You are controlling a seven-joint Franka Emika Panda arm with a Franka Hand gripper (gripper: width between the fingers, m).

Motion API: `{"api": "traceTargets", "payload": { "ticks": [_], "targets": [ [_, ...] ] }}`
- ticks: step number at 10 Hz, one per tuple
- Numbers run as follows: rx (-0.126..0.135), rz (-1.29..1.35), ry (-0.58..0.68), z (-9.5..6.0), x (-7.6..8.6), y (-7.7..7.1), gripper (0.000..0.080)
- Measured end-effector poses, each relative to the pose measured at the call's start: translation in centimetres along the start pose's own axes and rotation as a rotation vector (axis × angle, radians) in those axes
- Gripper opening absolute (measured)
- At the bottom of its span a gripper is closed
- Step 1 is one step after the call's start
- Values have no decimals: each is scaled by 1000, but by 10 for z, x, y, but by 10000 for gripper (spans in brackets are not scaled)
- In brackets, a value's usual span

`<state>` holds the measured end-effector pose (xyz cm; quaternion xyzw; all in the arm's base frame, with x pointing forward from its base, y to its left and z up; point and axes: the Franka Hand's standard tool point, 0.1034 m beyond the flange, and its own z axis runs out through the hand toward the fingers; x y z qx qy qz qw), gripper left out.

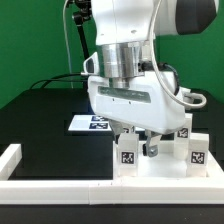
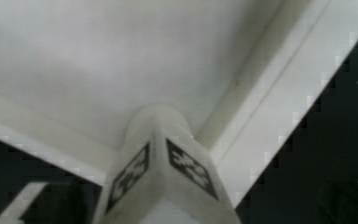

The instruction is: Assemble square table

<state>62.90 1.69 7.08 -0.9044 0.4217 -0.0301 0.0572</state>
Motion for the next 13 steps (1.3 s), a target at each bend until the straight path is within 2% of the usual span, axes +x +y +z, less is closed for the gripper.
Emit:
{"api": "traceTargets", "payload": {
  "ticks": [2,4,6,8,9,10,13],
  "targets": [
    [-29,-314,10,9,-11,5,648],
    [-39,-509,10,11,-6,9,648],
    [-39,-509,11,11,-5,9,648],
    [-40,-506,10,11,-5,10,390],
    [-43,-427,11,12,-3,13,390],
    [-44,-335,13,12,-3,14,287],
    [-41,-161,17,12,-3,13,287]
  ]
}}
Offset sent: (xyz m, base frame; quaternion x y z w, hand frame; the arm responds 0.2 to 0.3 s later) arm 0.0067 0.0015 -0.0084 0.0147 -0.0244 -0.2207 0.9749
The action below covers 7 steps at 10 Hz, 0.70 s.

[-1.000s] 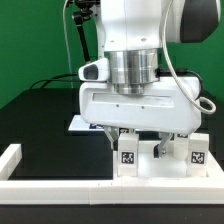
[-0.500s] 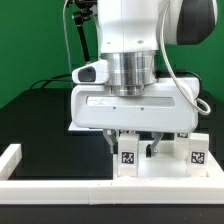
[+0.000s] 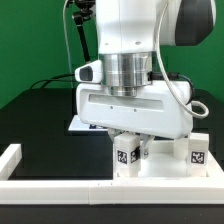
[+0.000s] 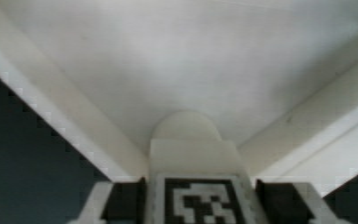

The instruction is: Assemble square table

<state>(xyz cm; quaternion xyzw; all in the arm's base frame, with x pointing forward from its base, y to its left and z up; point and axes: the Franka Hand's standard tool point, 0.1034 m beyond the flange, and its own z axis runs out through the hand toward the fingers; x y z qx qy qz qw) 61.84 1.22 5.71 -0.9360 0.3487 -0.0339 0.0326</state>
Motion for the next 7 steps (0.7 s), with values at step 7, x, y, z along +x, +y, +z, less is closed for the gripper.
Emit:
{"api": "traceTargets", "payload": {
  "ticks": [7],
  "targets": [
    [-20,832,-42,2,2,-8,288]
  ]
}}
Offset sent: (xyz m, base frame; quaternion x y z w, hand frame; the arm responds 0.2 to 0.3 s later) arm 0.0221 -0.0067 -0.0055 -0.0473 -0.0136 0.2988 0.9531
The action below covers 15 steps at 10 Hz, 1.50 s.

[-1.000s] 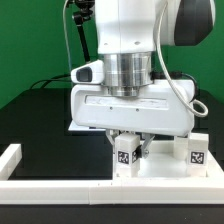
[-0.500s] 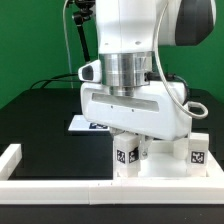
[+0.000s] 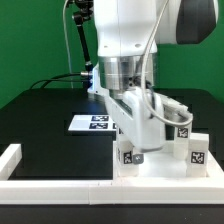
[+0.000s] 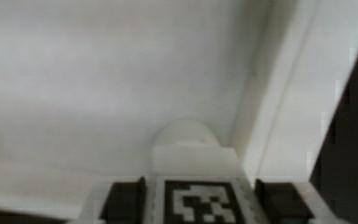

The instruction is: Assemble square table

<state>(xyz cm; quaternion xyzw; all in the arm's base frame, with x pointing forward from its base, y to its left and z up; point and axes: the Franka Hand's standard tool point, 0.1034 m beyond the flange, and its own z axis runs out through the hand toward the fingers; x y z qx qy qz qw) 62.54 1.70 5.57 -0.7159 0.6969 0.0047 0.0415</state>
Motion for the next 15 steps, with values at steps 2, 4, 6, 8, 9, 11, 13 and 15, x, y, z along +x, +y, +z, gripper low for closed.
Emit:
{"api": "traceTargets", "payload": {
  "ticks": [2,4,6,8,9,11,13,15],
  "targets": [
    [15,211,-10,0,0,-2,288],
    [18,344,-23,0,0,-3,288],
    [24,430,-22,0,-1,-3,288],
    [24,457,-17,0,0,-3,295],
    [24,455,-17,0,0,-3,295],
    [37,441,-29,-12,-11,-5,471],
    [70,434,-58,-44,-21,-6,639],
    [85,427,-73,-60,-30,-5,648]
  ]
}}
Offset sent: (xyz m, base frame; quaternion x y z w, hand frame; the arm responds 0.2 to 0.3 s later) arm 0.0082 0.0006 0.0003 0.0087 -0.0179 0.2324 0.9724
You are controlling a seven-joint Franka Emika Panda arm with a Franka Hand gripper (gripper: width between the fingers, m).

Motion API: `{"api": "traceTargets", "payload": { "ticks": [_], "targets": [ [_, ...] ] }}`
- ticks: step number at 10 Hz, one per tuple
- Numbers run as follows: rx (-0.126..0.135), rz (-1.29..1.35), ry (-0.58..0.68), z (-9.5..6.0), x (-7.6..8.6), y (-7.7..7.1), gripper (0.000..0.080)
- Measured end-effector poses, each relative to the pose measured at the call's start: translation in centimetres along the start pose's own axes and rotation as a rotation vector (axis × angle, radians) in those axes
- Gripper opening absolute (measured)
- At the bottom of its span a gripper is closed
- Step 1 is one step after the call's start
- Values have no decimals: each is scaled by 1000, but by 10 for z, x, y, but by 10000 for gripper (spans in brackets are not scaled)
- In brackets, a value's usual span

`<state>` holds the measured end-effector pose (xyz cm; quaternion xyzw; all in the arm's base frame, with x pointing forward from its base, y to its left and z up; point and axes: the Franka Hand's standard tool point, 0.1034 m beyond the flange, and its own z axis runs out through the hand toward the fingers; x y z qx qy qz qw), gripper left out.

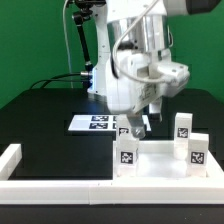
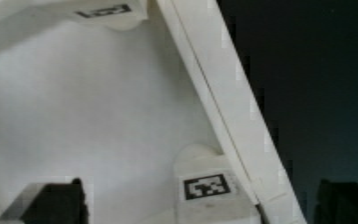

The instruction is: Assemble square table

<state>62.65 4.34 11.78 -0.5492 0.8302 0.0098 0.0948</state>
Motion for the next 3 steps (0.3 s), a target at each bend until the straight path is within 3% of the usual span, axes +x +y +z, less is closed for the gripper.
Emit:
{"api": "traceTargets", "payload": {
  "ticks": [3],
  "targets": [
    [-4,-4,5,4,1,1,649]
  ]
}}
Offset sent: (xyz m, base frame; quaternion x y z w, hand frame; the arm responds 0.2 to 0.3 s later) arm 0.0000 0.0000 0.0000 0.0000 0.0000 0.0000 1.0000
